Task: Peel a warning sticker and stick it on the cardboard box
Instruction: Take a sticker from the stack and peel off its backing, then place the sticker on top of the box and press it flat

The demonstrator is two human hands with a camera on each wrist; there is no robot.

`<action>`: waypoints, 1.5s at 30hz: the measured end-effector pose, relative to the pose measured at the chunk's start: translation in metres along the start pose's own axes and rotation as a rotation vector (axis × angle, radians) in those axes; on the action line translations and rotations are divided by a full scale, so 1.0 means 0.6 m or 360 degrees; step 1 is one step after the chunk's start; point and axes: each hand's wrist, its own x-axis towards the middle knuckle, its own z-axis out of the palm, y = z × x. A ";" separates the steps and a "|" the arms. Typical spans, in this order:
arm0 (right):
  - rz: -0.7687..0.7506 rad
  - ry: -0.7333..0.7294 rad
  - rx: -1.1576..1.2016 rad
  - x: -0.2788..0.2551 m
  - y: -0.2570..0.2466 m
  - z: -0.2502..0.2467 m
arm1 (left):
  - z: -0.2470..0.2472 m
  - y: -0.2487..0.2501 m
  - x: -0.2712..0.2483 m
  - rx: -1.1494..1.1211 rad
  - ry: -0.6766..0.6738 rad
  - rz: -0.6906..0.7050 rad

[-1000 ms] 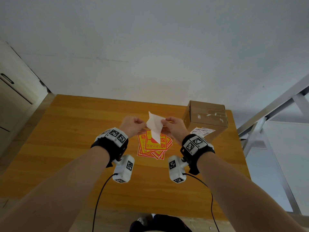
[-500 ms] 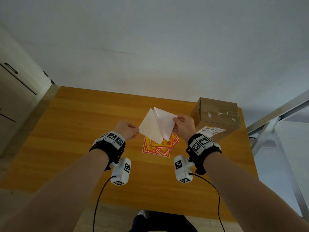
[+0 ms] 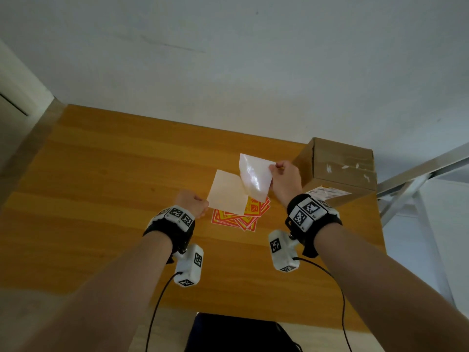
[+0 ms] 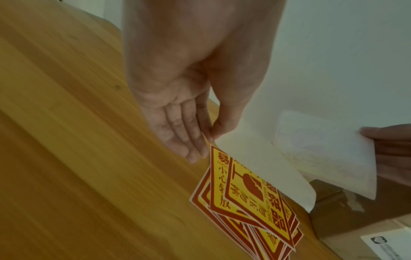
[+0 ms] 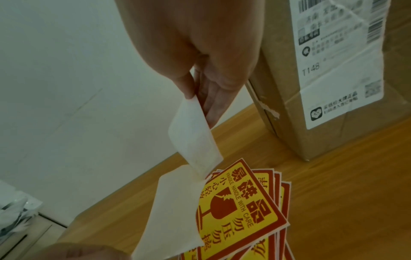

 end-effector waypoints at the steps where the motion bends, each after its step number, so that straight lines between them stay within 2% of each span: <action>1: -0.0015 0.0011 -0.0025 0.001 0.001 0.001 | 0.002 -0.003 0.004 -0.0001 -0.0012 -0.0014; 8: -0.0118 0.0091 -0.0117 0.008 -0.004 0.000 | 0.012 -0.016 0.019 0.0023 -0.0046 -0.0094; 14: -0.0102 0.0086 -0.0021 0.007 -0.018 0.003 | 0.014 -0.016 0.023 0.0214 -0.0084 -0.0040; 18: -0.0064 0.0007 0.0114 -0.008 -0.028 0.001 | 0.008 -0.019 0.022 0.0398 -0.0032 0.0041; 22: -0.0066 -0.0014 0.0235 -0.030 -0.037 -0.008 | -0.003 -0.005 -0.008 0.0618 0.0014 0.0293; 27: -0.0042 0.0033 0.0382 -0.071 -0.057 -0.019 | -0.005 0.035 -0.073 0.0506 0.0122 0.0755; 32: -0.0073 0.0089 0.0507 -0.112 -0.079 -0.041 | -0.012 0.076 -0.146 0.0739 0.0289 0.1125; 36: -0.0081 0.0057 0.0739 -0.140 -0.082 -0.065 | -0.022 0.092 -0.184 0.0773 0.0353 0.1280; 45: -0.0163 0.0010 0.0926 -0.201 -0.079 -0.092 | -0.022 0.093 -0.242 0.0711 0.0345 0.1487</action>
